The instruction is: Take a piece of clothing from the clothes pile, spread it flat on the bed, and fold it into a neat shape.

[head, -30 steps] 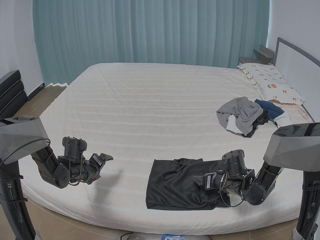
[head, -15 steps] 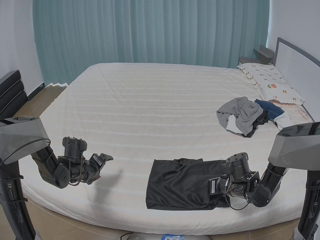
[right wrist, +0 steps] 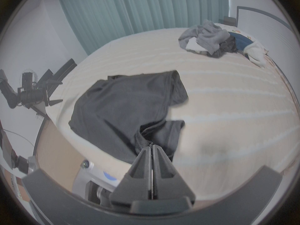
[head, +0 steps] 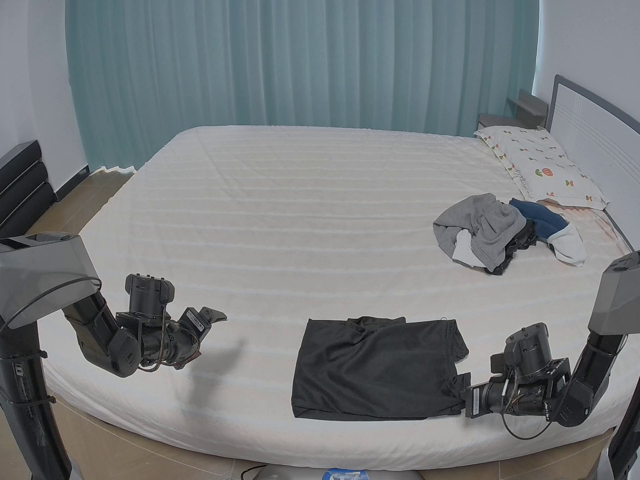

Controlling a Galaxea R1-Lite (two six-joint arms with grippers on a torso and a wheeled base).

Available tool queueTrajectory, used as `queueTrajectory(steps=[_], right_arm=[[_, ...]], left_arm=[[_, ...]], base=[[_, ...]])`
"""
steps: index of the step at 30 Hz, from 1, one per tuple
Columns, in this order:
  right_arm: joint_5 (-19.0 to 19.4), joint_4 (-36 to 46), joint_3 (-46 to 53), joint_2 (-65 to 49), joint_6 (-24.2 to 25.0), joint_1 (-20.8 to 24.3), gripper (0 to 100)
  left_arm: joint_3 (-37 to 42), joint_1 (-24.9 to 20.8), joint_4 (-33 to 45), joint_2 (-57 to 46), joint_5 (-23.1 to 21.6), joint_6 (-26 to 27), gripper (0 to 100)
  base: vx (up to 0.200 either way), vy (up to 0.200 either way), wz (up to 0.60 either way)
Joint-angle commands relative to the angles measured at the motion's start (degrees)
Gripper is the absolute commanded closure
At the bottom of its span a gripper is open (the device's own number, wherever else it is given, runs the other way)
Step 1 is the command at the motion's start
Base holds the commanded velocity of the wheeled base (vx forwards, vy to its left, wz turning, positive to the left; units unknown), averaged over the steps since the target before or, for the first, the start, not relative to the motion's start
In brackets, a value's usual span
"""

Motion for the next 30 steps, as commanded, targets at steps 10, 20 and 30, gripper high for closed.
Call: queueTrajectory(steps=[10, 20, 30], right_arm=[[0.55, -4.92, 2.2, -0.75, -0.65, -3.66, 0], [1.17, -9.4, -10.63, 8.4, 14.91, -7.18, 0], [4.69, -7.38, -23.2, 16.31, 23.17, -9.2, 0]], left_arm=[[-0.02, -0.01, -0.02, 0.08, 0.02, 0.0, 0], [-0.02, -0.1, -0.02, 0.08, 0.11, 0.0, 0], [-0.02, -0.1, -0.02, 0.08, 0.11, 0.0, 0]], base=[[0.0, 0.0, 0.0], [0.0, 0.0, 0.0], [0.0, 0.0, 0.0]])
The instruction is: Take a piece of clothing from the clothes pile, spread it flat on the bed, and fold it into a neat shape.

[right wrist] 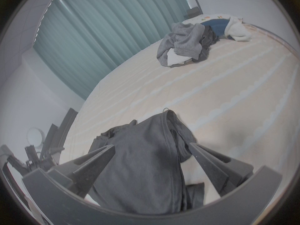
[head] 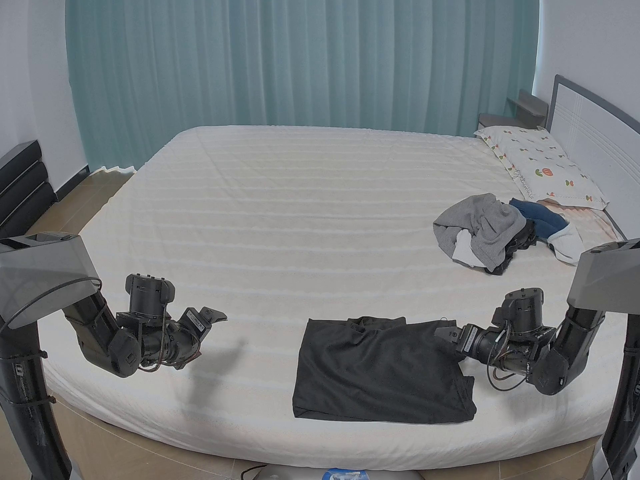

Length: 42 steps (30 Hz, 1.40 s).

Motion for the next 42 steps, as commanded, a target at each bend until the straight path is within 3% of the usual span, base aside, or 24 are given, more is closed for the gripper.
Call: queueTrajectory(steps=[1, 9, 10, 17, 27, 42], right_arm=[[0.83, 2.0, -6.83, 5.94, 3.41, -1.68, 0], [2.94, 7.19, -12.98, 7.0, 7.63, -2.56, 0], [3.11, 7.71, -13.95, 7.52, 7.81, -2.56, 100], [2.94, 9.56, -17.11, 8.05, 11.85, -3.44, 100], [2.5, 9.47, -16.5, 7.88, 11.94, -7.48, 100], [2.58, 9.56, -16.67, 8.58, 11.94, -8.36, 100]], left_arm=[[0.0, 0.01, -0.02, 0.08, 0.0, -0.03, 0], [0.0, 0.01, -0.02, 0.17, 0.0, -0.03, 0], [0.0, 0.01, -0.02, 0.17, 0.0, -0.03, 0], [0.0, 0.01, -0.02, 0.17, 0.09, -0.03, 0], [0.09, 0.01, -0.02, 0.17, 0.09, -0.03, 0], [0.09, 0.01, -0.02, 0.17, 0.09, 0.06, 0]], base=[[0.0, 0.0, 0.0], [0.0, 0.0, 0.0], [0.0, 0.0, 0.0], [0.0, 0.0, 0.0], [0.0, 0.0, 0.0], [0.0, 0.0, 0.0]])
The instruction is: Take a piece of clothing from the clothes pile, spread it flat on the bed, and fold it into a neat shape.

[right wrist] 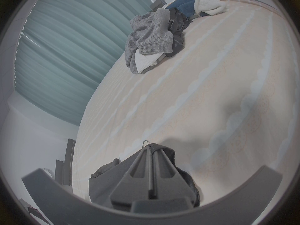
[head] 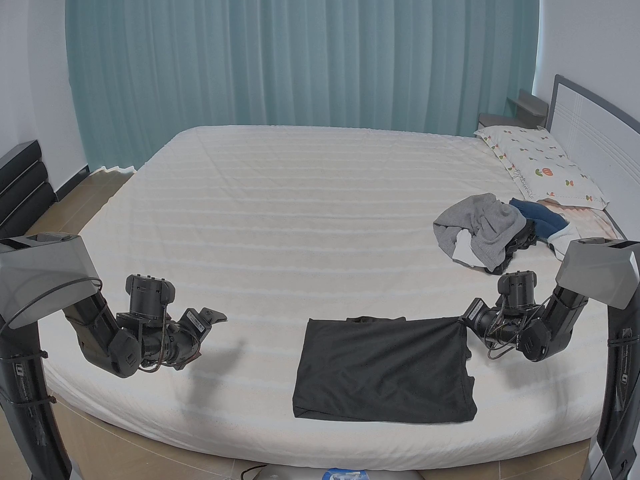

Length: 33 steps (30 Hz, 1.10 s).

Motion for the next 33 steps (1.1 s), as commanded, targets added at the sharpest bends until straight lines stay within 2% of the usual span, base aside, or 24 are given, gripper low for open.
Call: queueTrajectory(steps=[1, 3, 4, 10, 13, 16, 19, 22, 23, 26, 33], right_arm=[[0.01, -0.02, -0.08, 0.19, 0.0, -0.3, 100], [0.01, -0.02, 0.0, 0.28, 0.0, -0.56, 100], [0.01, -0.02, 0.0, 0.28, 0.0, -0.65, 0], [0.1, -0.29, 0.71, -0.07, 0.0, -0.74, 0], [0.63, -1.17, 4.31, -2.88, -0.43, -1.09, 0], [3.44, -1.52, 9.5, -6.84, -0.87, -1.09, 0], [7.22, -1.61, 15.82, -11.32, -3.42, -1.17, 0], [8.54, -1.61, 19.52, -13.69, -5.36, -1.0, 0], [10.12, -1.52, 23.73, -16.24, -7.47, -0.56, 0], [12.32, -1.61, 27.95, -17.91, -10.45, -0.3, 0], [12.84, -1.61, 32.88, -17.82, -13.62, 1.29, 0]], left_arm=[[-0.02, 0.01, -0.02, 0.04, -0.02, 0.0, 0], [-0.02, 0.01, -0.02, 0.04, -0.02, 0.0, 0], [-0.02, 0.01, -0.02, 0.04, -0.02, -0.09, 0], [-0.02, 0.01, -0.02, 0.04, -0.02, -0.09, 0], [-0.02, 0.01, -0.02, 0.04, -0.02, -0.09, 0], [-0.02, 0.01, -0.02, 0.04, -0.02, 0.0, 0], [-0.02, 0.01, -0.02, 0.04, -0.02, -0.09, 0], [-0.02, 0.01, -0.02, 0.04, 0.07, 0.0, 0], [-0.02, 0.01, -0.02, 0.04, 0.07, 0.0, 0], [-0.02, 0.01, -0.02, 0.04, 0.07, 0.0, 0], [-0.02, 0.01, -0.02, 0.04, 0.07, 0.0, 0]], base=[[0.0, 0.0, 0.0], [0.0, 0.0, 0.0], [0.0, 0.0, 0.0], [0.0, 0.0, 0.0], [0.0, 0.0, 0.0], [0.0, 0.0, 0.0], [0.0, 0.0, 0.0], [0.0, 0.0, 0.0], [0.0, 0.0, 0.0], [0.0, 0.0, 0.0], [0.0, 0.0, 0.0]])
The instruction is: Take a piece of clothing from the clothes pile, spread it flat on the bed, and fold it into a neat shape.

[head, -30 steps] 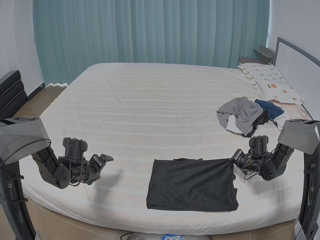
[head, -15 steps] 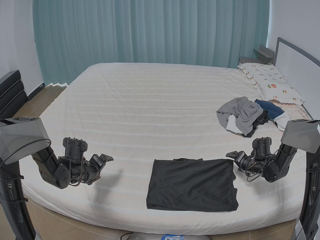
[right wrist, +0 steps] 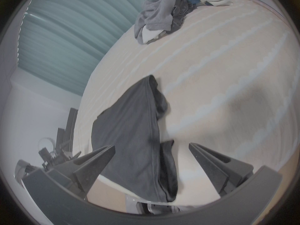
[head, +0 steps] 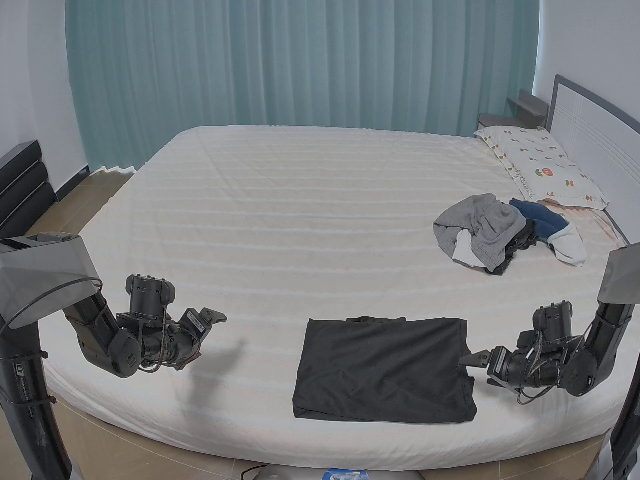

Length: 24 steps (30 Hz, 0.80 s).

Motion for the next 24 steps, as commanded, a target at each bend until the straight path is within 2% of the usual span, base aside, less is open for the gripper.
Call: queueTrajectory(steps=[1, 9, 18, 21, 24], right_arm=[[0.52, -0.04, 3.96, -2.1, -1.04, 2.01, 0], [0.17, -0.13, 4.22, 1.07, -1.22, 5.53, 0], [0.08, -0.04, 4.84, 1.24, -2.62, 5.44, 0], [0.08, -0.13, 4.66, 1.24, -2.62, 5.44, 0], [0.08, -0.13, 3.96, 1.24, -2.54, 5.44, 0]], left_arm=[[0.01, 0.01, -0.02, 0.02, 0.01, 0.0, 0], [0.01, 0.01, -0.02, 0.02, 0.01, 0.0, 0], [-0.08, 0.01, -0.02, 0.02, 0.01, -0.09, 0], [-0.08, 0.01, -0.02, 0.02, 0.01, 0.0, 0], [-0.08, 0.01, -0.02, 0.02, 0.01, -0.09, 0]], base=[[0.0, 0.0, 0.0], [0.0, 0.0, 0.0], [0.0, 0.0, 0.0], [-0.2, 0.0, 0.0], [0.0, 0.0, 0.0]])
